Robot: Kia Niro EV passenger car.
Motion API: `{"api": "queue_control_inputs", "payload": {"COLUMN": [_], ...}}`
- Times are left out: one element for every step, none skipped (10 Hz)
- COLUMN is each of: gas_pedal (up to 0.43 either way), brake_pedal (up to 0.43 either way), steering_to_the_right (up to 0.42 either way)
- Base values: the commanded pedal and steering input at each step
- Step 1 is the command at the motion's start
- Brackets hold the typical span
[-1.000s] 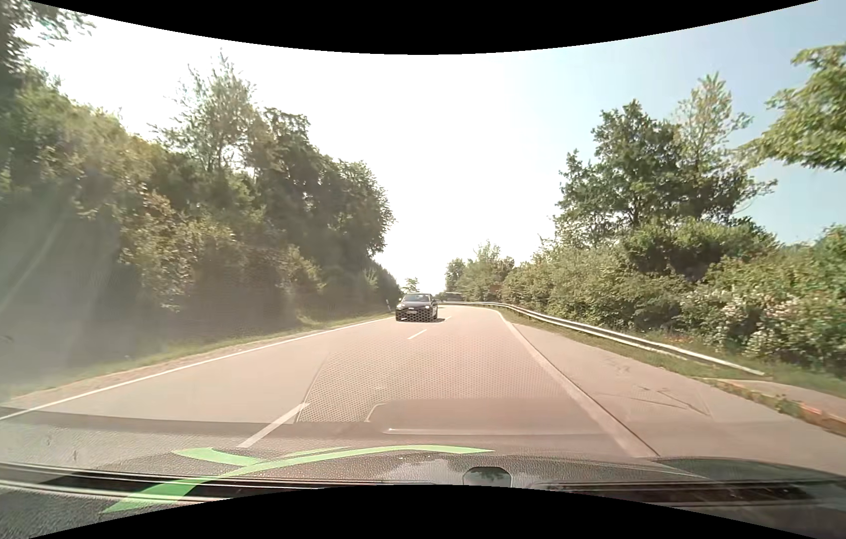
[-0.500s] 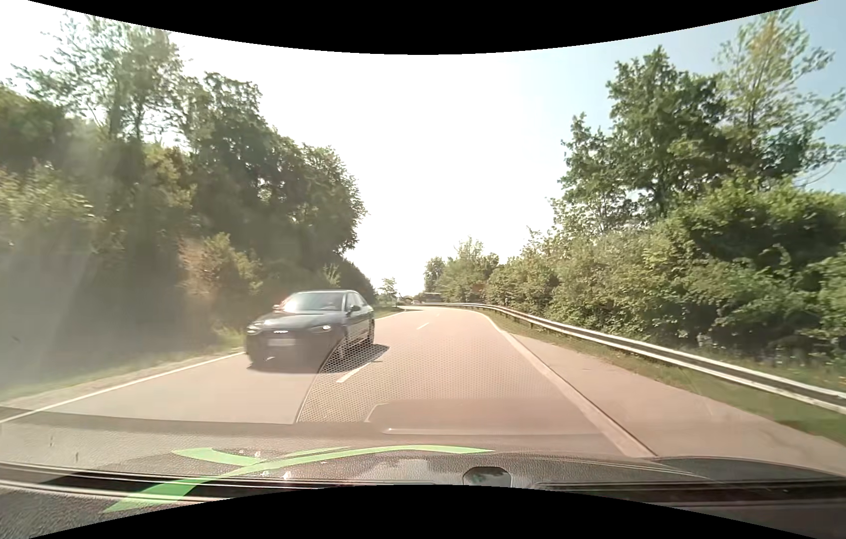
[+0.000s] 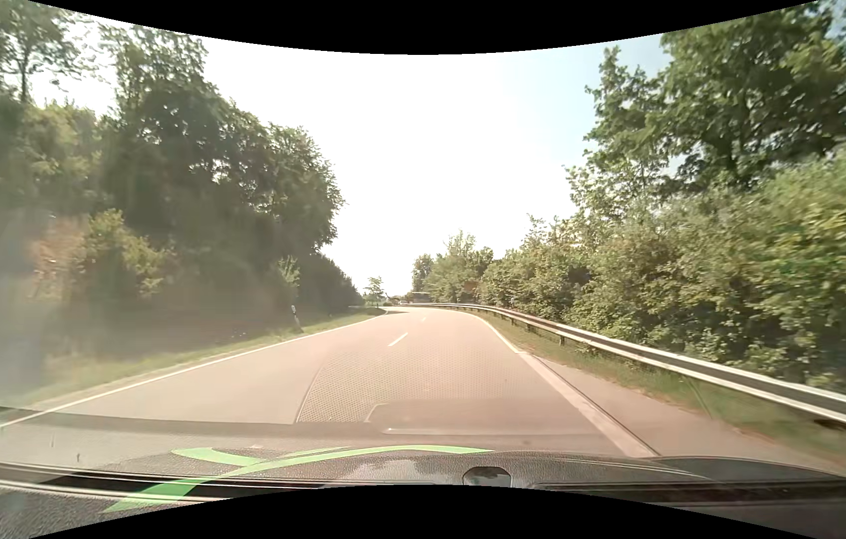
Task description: Follow the waypoints while adhering to traffic rules and regulations
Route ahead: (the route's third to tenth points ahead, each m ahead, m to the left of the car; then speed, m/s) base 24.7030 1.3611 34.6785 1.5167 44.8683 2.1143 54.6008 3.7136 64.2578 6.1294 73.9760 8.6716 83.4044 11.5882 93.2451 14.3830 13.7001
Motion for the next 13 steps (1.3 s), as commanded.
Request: {"api": "queue_control_inputs", "payload": {"gas_pedal": [0.197, 0.197, 0.209, 0.228, 0.240, 0.248, 0.248, 0.248, 0.248, 0.248, 0.240, 0.228, 0.220], "brake_pedal": [0.000, 0.000, 0.000, 0.000, 0.000, 0.000, 0.000, 0.000, 0.000, 0.000, 0.000, 0.000, 0.000], "steering_to_the_right": [0.011, 0.009, 0.007, 0.003, 0.001, 0.000, 0.000, 0.000, -0.001, -0.003, -0.006, -0.009, -0.013]}}
